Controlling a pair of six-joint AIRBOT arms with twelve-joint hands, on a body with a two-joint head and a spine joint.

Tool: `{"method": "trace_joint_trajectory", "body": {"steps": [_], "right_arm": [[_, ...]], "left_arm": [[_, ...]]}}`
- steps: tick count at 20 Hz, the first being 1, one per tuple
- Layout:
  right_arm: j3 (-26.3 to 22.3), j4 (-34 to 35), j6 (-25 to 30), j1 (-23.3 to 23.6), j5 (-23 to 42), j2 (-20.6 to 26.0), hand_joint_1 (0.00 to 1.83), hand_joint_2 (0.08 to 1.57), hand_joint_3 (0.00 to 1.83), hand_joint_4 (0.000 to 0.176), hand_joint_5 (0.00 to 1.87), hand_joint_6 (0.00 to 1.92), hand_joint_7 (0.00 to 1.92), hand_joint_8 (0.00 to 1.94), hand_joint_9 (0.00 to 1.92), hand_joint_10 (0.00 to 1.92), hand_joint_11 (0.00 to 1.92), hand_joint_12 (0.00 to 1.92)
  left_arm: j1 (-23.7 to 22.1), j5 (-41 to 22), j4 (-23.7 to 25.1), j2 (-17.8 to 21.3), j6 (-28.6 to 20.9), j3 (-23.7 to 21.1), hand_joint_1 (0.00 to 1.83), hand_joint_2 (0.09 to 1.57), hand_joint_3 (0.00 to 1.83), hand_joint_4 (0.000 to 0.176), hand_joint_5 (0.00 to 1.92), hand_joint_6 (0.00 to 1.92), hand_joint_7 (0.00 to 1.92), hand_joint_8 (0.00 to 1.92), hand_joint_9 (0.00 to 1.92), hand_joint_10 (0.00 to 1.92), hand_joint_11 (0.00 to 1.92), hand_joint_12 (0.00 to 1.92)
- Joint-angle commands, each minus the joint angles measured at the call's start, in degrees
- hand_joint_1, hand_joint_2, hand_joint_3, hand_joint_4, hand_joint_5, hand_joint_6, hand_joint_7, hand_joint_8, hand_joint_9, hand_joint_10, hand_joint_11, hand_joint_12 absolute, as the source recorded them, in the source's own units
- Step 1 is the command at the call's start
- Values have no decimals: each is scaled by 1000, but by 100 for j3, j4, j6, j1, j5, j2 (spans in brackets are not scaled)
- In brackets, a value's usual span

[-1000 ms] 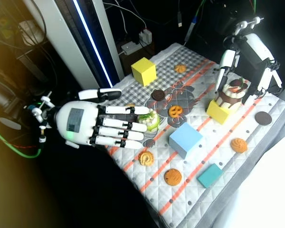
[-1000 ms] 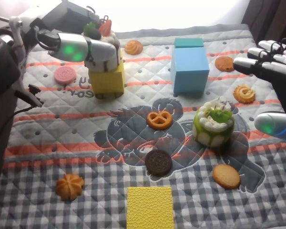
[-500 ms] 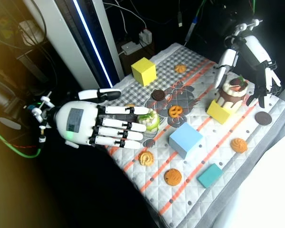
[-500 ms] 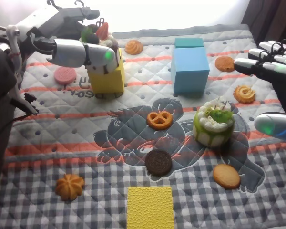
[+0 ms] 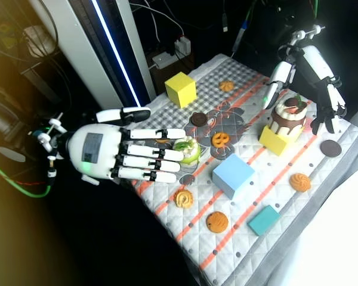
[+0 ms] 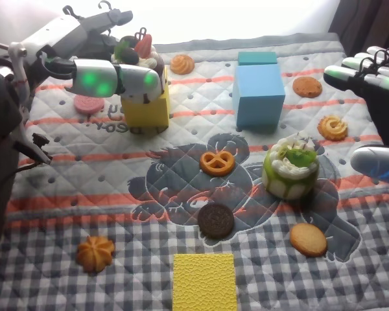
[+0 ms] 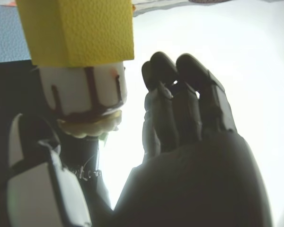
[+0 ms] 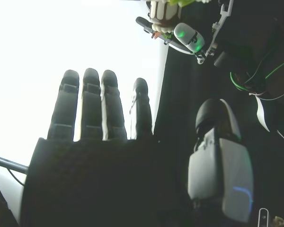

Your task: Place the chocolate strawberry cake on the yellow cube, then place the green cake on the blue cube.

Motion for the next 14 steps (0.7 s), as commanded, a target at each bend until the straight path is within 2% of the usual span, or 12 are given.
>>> {"method": "trace_joint_trajectory", "body": {"steps": [1, 2, 3, 4, 5, 6, 7, 8, 9, 10, 11, 14], "right_arm": [[3, 67, 43, 39, 721, 19, 203, 1152, 5, 176, 160, 2, 142, 2, 87, 1, 0, 0], [5, 66, 43, 42, 719, 19, 231, 1152, 3, 176, 156, 0, 126, 1, 74, 1, 0, 0], [6, 63, 43, 49, 716, 18, 270, 1143, 0, 172, 159, 1, 106, 0, 62, 0, 47, 20], [7, 46, 43, 72, 709, 13, 281, 1131, 0, 175, 161, 2, 106, 2, 74, 5, 96, 41], [8, 36, 42, 90, 696, -3, 290, 1122, 0, 173, 157, 1, 115, 5, 86, 9, 122, 51], [11, 25, 41, 105, 666, -19, 278, 1098, 0, 175, 161, 2, 119, 6, 102, 14, 148, 62], [14, 13, 40, 121, 629, -32, 321, 1086, 0, 161, 178, 7, 117, 3, 100, 10, 155, 65], [20, -13, 39, 142, 574, -42, 382, 1072, 0, 147, 195, 11, 112, 1, 80, 3, 151, 64], [30, -38, 38, 168, 504, -52, 394, 1065, 0, 143, 206, 12, 116, 2, 87, 6, 163, 70], [54, -67, 37, 219, 418, -79, 348, 1056, 0, 156, 183, 2, 115, 1, 108, 11, 168, 75], [90, -106, 37, 295, 327, -120, 403, 1040, 0, 172, 175, 2, 116, 1, 132, 18, 191, 89], [194, -369, 37, 590, -93, -244, 447, 1028, 0, 176, 148, 0, 73, 0, 107, 4, 179, 96]], "left_arm": [[-29, -717, 114, 69, -49, -12, 639, 787, 0, 142, 161, 0, 523, 34, 335, 820, 0, 1603], [-30, -763, 149, 112, -49, -72, 641, 783, 0, 142, 142, 0, 505, 13, 348, 705, 0, 1501], [-30, -800, 170, 152, -49, -123, 645, 769, 0, 159, 118, 0, 463, 2, 365, 496, 0, 1357], [-30, -874, 229, 222, -49, -222, 625, 756, 0, 168, 105, 0, 435, 0, 404, 292, 0, 1211], [-23, -963, 286, 295, -49, -329, 607, 722, 0, 174, 66, 0, 385, 0, 402, 136, 0, 1157], [1, -1082, 360, 376, -49, -460, 611, 708, 0, 176, 48, 3, 347, 1, 380, 71, 0, 1109], [45, -1214, 449, 473, -49, -611, 642, 695, 0, 176, 9, 0, 254, 18, 280, 15, 0, 882], [119, -1357, 525, 577, -49, -768, 660, 702, 1, 176, 1, 0, 155, 11, 160, 11, 0, 556], [205, -1510, 561, 681, -48, -915, 661, 706, 2, 176, 0, 0, 82, 10, 100, 10, 0, 353], [365, -1735, 571, 847, -49, -1136, 684, 722, 5, 176, 0, 0, 16, 1, 19, 1, 0, 70], [568, -1966, 570, 1017, -54, -1366, 702, 713, 0, 176, 0, 0, 2, 0, 3, 0, 0, 13], [1389, -2828, 569, 1605, -179, -2134, 861, 711, 0, 176, 0, 0, 0, 0, 0, 0, 0, 0]]}}
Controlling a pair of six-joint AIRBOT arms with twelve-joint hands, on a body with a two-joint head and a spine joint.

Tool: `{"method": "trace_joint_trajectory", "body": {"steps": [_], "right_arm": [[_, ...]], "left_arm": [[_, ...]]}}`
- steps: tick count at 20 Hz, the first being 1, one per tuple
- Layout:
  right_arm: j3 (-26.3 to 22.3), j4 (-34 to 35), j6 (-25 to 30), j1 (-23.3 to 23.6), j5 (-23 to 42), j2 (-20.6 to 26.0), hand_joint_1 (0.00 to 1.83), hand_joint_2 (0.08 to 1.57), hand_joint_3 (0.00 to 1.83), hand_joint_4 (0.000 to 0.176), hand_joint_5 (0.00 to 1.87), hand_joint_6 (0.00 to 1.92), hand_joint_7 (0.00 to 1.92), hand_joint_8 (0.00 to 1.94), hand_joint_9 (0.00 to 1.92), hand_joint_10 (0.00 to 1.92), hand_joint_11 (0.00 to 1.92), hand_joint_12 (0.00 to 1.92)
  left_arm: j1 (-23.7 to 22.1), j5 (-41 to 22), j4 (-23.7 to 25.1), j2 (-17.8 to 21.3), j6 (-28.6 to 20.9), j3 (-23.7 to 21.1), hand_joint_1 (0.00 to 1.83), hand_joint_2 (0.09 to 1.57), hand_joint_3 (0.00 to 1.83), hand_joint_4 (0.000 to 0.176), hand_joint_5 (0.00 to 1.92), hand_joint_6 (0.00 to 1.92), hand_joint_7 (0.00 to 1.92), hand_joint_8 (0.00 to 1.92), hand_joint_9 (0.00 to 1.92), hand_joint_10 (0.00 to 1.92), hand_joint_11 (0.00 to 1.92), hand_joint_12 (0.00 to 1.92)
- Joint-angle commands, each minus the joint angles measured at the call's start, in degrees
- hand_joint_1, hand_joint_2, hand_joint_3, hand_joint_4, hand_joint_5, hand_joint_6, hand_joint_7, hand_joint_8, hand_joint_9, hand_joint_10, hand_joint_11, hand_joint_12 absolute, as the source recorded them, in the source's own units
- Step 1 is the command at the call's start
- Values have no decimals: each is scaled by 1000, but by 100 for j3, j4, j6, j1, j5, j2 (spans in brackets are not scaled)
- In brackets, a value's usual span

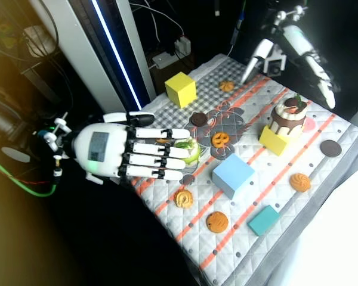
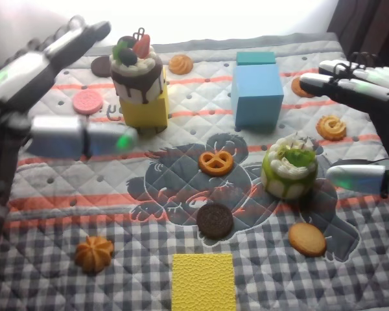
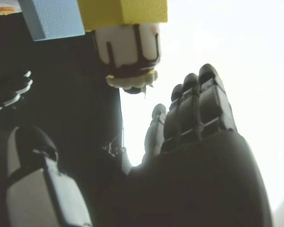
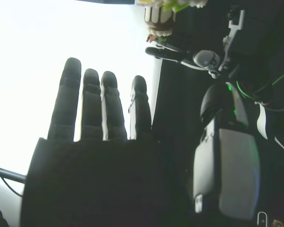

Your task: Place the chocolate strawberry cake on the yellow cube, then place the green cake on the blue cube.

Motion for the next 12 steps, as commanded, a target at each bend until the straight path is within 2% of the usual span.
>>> {"method": "trace_joint_trajectory", "body": {"steps": [1, 2, 3, 4, 5, 7, 8, 9, 10, 11, 12], "right_arm": [[26, -18, 40, 87, 507, -49, 485, 1016, 0, 164, 160, 5, 82, 4, 117, 7, 182, 103], [43, -45, 40, 100, 449, -67, 531, 994, 0, 172, 171, 4, 107, 10, 157, 3, 172, 234], [52, -55, 40, 107, 416, -74, 546, 984, 1, 175, 175, 2, 129, 7, 178, 2, 132, 394], [73, -73, 40, 126, 327, -94, 534, 989, 0, 176, 165, 4, 135, 1, 186, 3, 69, 557], [123, -153, 40, 206, 128, -130, 528, 984, 1, 176, 170, 1, 149, 1, 204, 1, 36, 724], [175, -242, 40, 291, -42, -170, 555, 986, 0, 176, 192, 2, 176, 3, 230, 4, 0, 862], [239, -323, 40, 387, -208, -231, 564, 985, 0, 176, 204, 3, 179, 2, 224, 2, 0, 827], [287, -352, 39, 440, -297, -278, 629, 995, 2, 176, 184, 1, 143, 1, 177, 1, 0, 685], [332, -391, 38, 505, -404, -327, 690, 994, 0, 176, 188, 2, 149, 2, 183, 4, 0, 683], [386, -424, 38, 558, -512, -377, 741, 1000, 1, 176, 189, 1, 174, 5, 215, 9, 0, 758], [415, -443, 37, 586, -566, -408, 765, 998, 0, 176, 208, 2, 232, 6, 275, 14, 0, 903]], "left_arm": [[103, -1191, 125, 181, -103, -135, 859, 721, 2, 171, 0, 0, 0, 0, 0, 0, 0, 0], [375, -1446, 172, 355, -183, -373, 871, 712, 0, 130, 0, 0, 0, 0, 0, 0, 0, 0], [573, -1607, 217, 482, -201, -542, 876, 713, 0, 125, 0, 0, 0, 0, 0, 0, 0, 0], [876, -1914, 279, 667, -201, -830, 858, 697, 0, 161, 0, 0, 0, 0, 0, 0, 0, 0], [1227, -2365, 313, 859, -201, -1126, 851, 688, 0, 173, 0, 0, 0, 0, 0, 0, 0, 0], [1446, -2632, 323, 948, -201, -1280, 839, 670, 0, 167, 0, 0, 0, 0, 0, 0, 0, 0], [1615, -2827, 338, 1025, -202, -1403, 847, 666, 0, 169, 0, 0, 0, 0, 0, 0, 0, 0], [1701, -2906, 338, 1052, -202, -1453, 810, 679, 0, 148, 0, 0, 0, 0, 0, 0, 0, 0], [1773, -2961, 334, 1068, -206, -1489, 780, 678, 0, 145, 0, 0, 0, 0, 0, 0, 0, 0], [1827, -2987, 284, 1068, -227, -1500, 766, 675, 0, 160, 0, 0, 0, 0, 0, 0, 0, 0], [1855, -2986, 217, 1054, -281, -1487, 783, 688, 0, 151, 0, 0, 0, 0, 0, 0, 0, 0]]}}
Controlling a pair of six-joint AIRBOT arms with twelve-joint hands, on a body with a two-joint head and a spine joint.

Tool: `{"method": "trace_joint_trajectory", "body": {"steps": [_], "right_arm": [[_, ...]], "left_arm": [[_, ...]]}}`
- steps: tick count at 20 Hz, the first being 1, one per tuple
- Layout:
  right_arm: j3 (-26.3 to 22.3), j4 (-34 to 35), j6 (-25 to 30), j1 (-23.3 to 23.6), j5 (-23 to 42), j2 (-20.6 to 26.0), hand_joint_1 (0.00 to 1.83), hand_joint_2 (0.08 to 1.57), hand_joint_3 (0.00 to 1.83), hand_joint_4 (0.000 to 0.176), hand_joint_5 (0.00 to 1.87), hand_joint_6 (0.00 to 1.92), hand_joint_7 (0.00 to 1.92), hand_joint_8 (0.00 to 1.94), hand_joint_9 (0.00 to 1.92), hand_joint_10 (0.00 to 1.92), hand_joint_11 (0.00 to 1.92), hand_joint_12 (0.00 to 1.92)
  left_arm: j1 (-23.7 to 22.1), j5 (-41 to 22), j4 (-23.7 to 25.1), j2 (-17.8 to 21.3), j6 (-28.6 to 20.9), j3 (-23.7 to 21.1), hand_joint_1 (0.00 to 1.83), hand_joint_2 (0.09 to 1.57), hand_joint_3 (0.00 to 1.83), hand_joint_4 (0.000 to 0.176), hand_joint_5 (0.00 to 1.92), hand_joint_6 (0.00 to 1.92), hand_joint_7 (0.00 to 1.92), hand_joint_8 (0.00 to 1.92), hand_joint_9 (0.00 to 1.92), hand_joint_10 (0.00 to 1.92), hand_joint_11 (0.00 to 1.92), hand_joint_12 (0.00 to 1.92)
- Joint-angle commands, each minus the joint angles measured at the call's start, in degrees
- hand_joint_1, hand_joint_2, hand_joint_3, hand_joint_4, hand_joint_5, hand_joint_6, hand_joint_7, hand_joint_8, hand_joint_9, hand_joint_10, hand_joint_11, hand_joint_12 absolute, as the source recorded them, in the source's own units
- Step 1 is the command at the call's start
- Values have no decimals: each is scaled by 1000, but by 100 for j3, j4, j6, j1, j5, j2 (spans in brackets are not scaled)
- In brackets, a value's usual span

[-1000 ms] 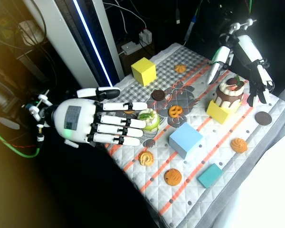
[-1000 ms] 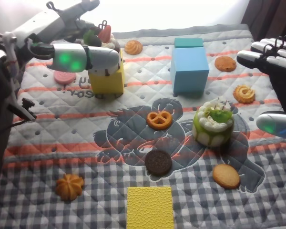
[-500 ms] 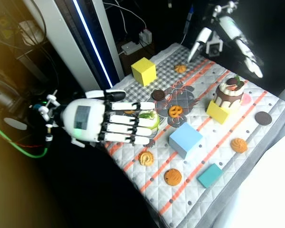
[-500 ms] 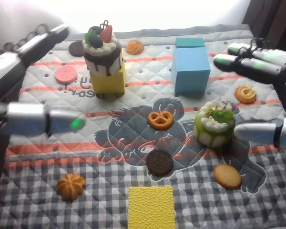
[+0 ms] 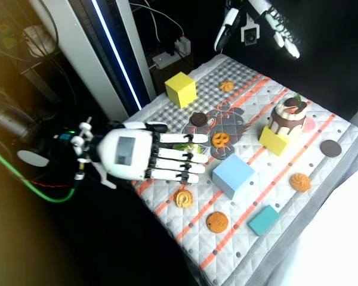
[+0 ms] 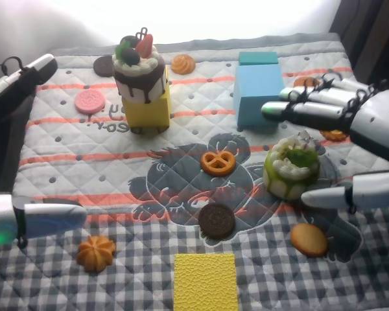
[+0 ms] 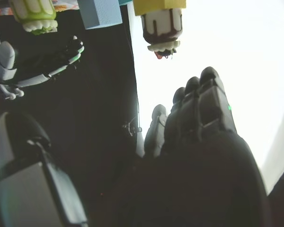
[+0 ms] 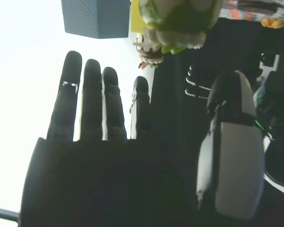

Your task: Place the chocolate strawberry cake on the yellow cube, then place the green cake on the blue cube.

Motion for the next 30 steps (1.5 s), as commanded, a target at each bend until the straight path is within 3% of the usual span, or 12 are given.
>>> {"method": "trace_joint_trajectory", "body": {"steps": [1, 3, 5, 6, 7, 9, 19, 20, 27, 28, 29, 30], "right_arm": [[43, 120, 31, 93, 567, 0, 778, 1001, 0, 176, 232, 4, 270, 8, 317, 17, 0, 1009], [76, 103, 24, 129, 495, -34, 893, 1021, 0, 176, 339, 7, 500, 16, 539, 41, 82, 1197], [99, 77, 23, 143, 436, -50, 1104, 1020, 1, 45, 638, 16, 868, 55, 904, 156, 407, 1224], [98, 77, 23, 148, 438, -50, 1304, 1062, 16, 0, 768, 13, 996, 745, 1030, 171, 561, 1130], [95, 78, 23, 170, 447, -50, 1367, 1115, 0, 0, 856, 651, 1029, 910, 971, 1033, 671, 1221], [89, 77, 23, 219, 559, -46, 1256, 1148, 0, 0, 923, 814, 948, 1281, 889, 1136, 679, 1585], [84, 148, 23, 280, 637, 10, 1231, 1115, 0, 0, 974, 866, 1008, 1074, 928, 833, 639, 1461], [89, 174, 23, 281, 686, 25, 1342, 1103, 1, 0, 985, 809, 1025, 956, 932, 1171, 659, 1433], [314, 481, 23, 836, 1099, -204, 1360, 1157, 0, 0, 897, 1039, 902, 1084, 768, 1398, 470, 1325], [387, 481, 23, 986, 1095, -277, 1230, 1152, 0, 0, 929, 1072, 888, 1103, 762, 770, 466, 1231], [457, 481, 23, 1110, 1087, -330, 1336, 1123, 0, 0, 909, 1005, 1015, 918, 882, 1129, 630, 1155], [544, 486, 23, 1270, 1043, -400, 1248, 1121, 3, 0, 963, 877, 989, 1084, 855, 877, 618, 1222]], "left_arm": [[-17, -747, 41, 18, -108, 22, 802, 683, 0, 149, 0, 0, 0, 0, 0, 0, 0, 0], [27, -752, -1, -31, -342, 88, 815, 694, 0, 136, 0, 0, 0, 0, 0, 0, 0, 0], [79, -777, -34, -50, -409, 101, 817, 681, 0, 160, 0, 0, 0, 0, 0, 0, 0, 0], [92, -780, -37, -52, -411, 96, 824, 677, 0, 159, 0, 0, 0, 0, 0, 0, 0, 0], [110, -788, -51, -55, -412, 90, 817, 680, 0, 158, 0, 0, 0, 0, 0, 0, 0, 0], [202, -837, -140, -76, -425, 82, 828, 683, 0, 171, 0, 0, 0, 0, 0, 0, 0, 0], [388, -933, -332, -119, -583, 83, 802, 704, 4, 160, 0, 0, 0, 0, 0, 0, 0, 0], [413, -947, -352, -127, -596, 83, 814, 714, 8, 163, 0, 0, 0, 0, 0, 0, 0, 0], [464, -925, -409, -165, -630, 96, 864, 722, 10, 130, 0, 0, 0, 0, 0, 0, 0, 0], [468, -925, -409, -164, -631, 99, 860, 718, 8, 133, 0, 0, 0, 0, 0, 0, 0, 0], [468, -926, -410, -164, -633, 103, 860, 723, 10, 126, 0, 0, 0, 0, 0, 0, 0, 0], [468, -923, -410, -167, -638, 110, 854, 721, 8, 125, 0, 0, 0, 0, 0, 0, 0, 0]]}}
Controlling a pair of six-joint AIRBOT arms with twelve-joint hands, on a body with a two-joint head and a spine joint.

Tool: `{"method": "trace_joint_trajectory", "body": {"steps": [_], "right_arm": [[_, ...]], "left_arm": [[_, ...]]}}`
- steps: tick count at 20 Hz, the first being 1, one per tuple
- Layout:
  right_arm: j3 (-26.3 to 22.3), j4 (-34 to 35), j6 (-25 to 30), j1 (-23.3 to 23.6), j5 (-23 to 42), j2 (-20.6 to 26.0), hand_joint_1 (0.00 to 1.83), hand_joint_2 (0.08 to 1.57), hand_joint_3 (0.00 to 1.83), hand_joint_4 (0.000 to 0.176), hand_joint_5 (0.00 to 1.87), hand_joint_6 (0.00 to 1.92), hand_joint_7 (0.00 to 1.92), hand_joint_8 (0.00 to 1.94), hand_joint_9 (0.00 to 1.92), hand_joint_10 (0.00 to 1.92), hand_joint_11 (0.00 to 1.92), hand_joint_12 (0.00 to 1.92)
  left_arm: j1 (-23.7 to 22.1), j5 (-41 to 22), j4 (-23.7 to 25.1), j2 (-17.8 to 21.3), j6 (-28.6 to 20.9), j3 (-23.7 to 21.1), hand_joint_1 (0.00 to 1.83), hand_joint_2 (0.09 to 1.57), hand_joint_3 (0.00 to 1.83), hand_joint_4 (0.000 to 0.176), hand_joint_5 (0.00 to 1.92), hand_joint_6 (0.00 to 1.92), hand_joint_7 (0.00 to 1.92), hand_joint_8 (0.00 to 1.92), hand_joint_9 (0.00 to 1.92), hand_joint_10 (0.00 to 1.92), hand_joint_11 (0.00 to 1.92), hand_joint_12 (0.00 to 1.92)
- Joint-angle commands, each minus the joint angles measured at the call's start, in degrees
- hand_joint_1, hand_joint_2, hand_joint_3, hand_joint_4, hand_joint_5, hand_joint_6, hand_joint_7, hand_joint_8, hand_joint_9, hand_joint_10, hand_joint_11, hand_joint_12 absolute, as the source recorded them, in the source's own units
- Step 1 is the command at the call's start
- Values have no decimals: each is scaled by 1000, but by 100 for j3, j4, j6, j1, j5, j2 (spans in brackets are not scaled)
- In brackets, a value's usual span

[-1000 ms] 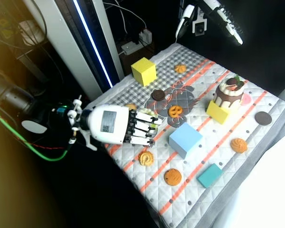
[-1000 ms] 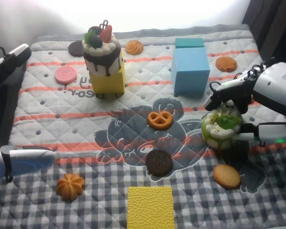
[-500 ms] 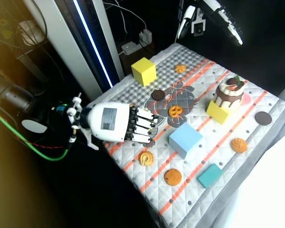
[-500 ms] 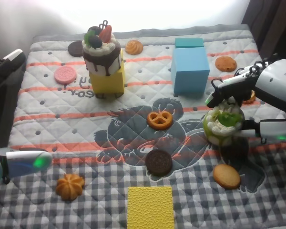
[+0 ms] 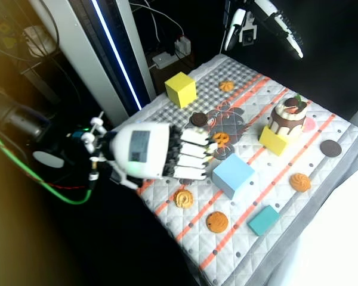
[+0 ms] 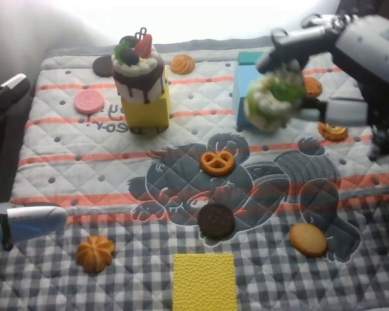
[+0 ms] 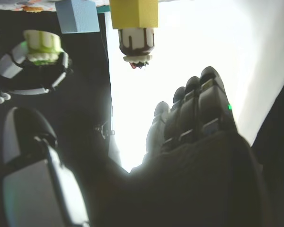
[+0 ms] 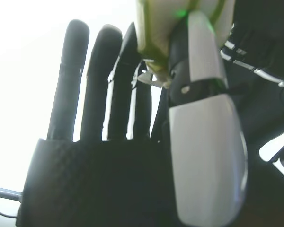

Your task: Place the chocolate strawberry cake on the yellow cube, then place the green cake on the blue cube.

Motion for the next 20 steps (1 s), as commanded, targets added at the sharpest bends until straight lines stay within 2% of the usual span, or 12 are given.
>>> {"method": "trace_joint_trajectory", "body": {"steps": [1, 2, 4, 5, 9, 11, 12, 15, 16, 18, 19, 20], "right_arm": [[102, 162, 2, 191, 627, -42, 1226, 1121, 0, 0, 961, 905, 1004, 1054, 913, 652, 643, 1196], [208, 217, -64, 358, 484, -133, 1350, 1095, 0, 0, 959, 899, 1070, 829, 955, 1045, 770, 1149], [423, 247, -106, 622, 199, -299, 1379, 1094, 0, 0, 932, 921, 1060, 809, 978, 1148, 852, 1122], [512, 253, -109, 714, 76, -363, 1379, 1099, 0, 0, 928, 936, 1062, 794, 956, 1208, 812, 1175], [808, 298, -125, 958, -320, -571, 1362, 1105, 1, 0, 916, 1004, 1035, 815, 967, 1183, 739, 1222], [846, 322, -174, 975, -423, -609, 1362, 1105, 0, 0, 932, 1007, 1040, 788, 951, 1198, 710, 1228], [853, 341, -223, 975, -471, -616, 1371, 1110, 2, 0, 920, 1032, 1012, 847, 927, 1199, 717, 1170], [879, 399, -298, 975, -589, -615, 1372, 1115, 1, 0, 925, 1035, 981, 924, 913, 1186, 738, 1146], [882, 404, -298, 975, -605, -615, 1374, 1114, 0, 0, 935, 995, 996, 880, 910, 1241, 754, 1265], [882, 440, -344, 973, -674, -618, 1374, 1105, 0, 0, 946, 961, 1027, 827, 929, 1229, 751, 1327], [882, 463, -362, 972, -702, -622, 1369, 1095, 0, 0, 960, 921, 1065, 757, 969, 1205, 756, 1323], [882, 479, -372, 969, -725, -628, 1369, 1086, 0, 0, 976, 889, 1093, 704, 984, 1187, 755, 1294]], "left_arm": [[-32, -706, 73, -18, -58, 41, 856, 720, 8, 131, 0, 0, 0, 0, 0, 0, 0, 0], [-32, -694, 73, -28, -77, 52, 860, 721, 8, 146, 0, 0, 0, 0, 0, 0, 0, 0], [-32, -690, 74, -35, -102, 64, 863, 716, 6, 136, 0, 0, 0, 0, 0, 0, 0, 0], [-32, -690, 75, -35, -104, 65, 857, 711, 3, 114, 0, 0, 0, 0, 0, 0, 0, 0], [-32, -686, 81, -41, -137, 74, 841, 714, 4, 153, 0, 0, 0, 0, 0, 0, 0, 0], [-33, -690, 96, -44, -153, 74, 842, 712, 3, 118, 0, 0, 0, 0, 0, 0, 0, 0], [-33, -702, 108, -43, -158, 70, 828, 713, 3, 130, 0, 0, 0, 0, 0, 0, 0, 0], [-32, -740, 122, -44, -195, 61, 841, 718, 5, 114, 0, 0, 0, 0, 0, 0, 0, 0], [-32, -742, 124, -46, -206, 61, 840, 717, 5, 104, 0, 0, 0, 0, 0, 0, 0, 0], [-32, -758, 145, -49, -228, 57, 842, 720, 6, 106, 0, 0, 0, 0, 0, 0, 0, 0], [-32, -774, 155, -48, -233, 54, 847, 729, 10, 92, 0, 0, 0, 0, 0, 0, 0, 0], [-32, -792, 163, -46, -240, 51, 834, 731, 10, 119, 0, 0, 0, 0, 0, 0, 0, 0]]}}
